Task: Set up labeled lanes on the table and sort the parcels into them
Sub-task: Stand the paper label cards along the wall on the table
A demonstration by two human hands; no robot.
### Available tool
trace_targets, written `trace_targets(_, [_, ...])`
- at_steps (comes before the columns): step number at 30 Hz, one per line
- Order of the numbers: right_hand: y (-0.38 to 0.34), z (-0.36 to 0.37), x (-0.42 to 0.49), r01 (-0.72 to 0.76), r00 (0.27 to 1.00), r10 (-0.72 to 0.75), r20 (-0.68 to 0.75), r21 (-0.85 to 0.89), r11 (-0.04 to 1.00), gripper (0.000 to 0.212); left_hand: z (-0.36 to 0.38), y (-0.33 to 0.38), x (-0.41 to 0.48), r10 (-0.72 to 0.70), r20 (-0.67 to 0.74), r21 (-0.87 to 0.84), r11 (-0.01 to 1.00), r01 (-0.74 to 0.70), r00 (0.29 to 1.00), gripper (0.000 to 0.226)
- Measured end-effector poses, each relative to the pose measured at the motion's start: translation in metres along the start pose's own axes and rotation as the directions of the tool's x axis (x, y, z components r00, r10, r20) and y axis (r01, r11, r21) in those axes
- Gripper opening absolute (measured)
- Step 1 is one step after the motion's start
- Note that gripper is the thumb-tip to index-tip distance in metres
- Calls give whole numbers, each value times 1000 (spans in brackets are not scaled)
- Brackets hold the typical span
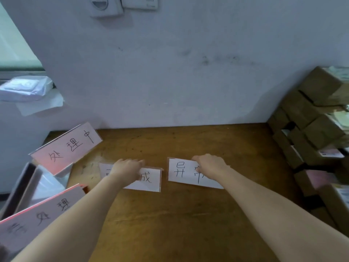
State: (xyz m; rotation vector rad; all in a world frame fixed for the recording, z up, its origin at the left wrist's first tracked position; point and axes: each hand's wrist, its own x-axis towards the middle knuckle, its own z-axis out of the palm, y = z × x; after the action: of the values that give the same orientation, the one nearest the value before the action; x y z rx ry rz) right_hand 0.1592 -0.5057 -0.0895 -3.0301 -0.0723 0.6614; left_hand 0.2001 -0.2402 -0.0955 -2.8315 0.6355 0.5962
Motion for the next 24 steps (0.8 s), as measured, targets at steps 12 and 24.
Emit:
trace_targets(12, [54, -8, -3, -95, 994, 96, -57, 23, 995, 19, -46, 51, 43, -9, -5, -1, 1000, 9, 1000, 36])
trace_targets(24, [225, -52, 37, -174, 971, 168, -170, -17, 985, 32, -117, 154, 149, -35, -109, 12, 999, 36, 993, 38])
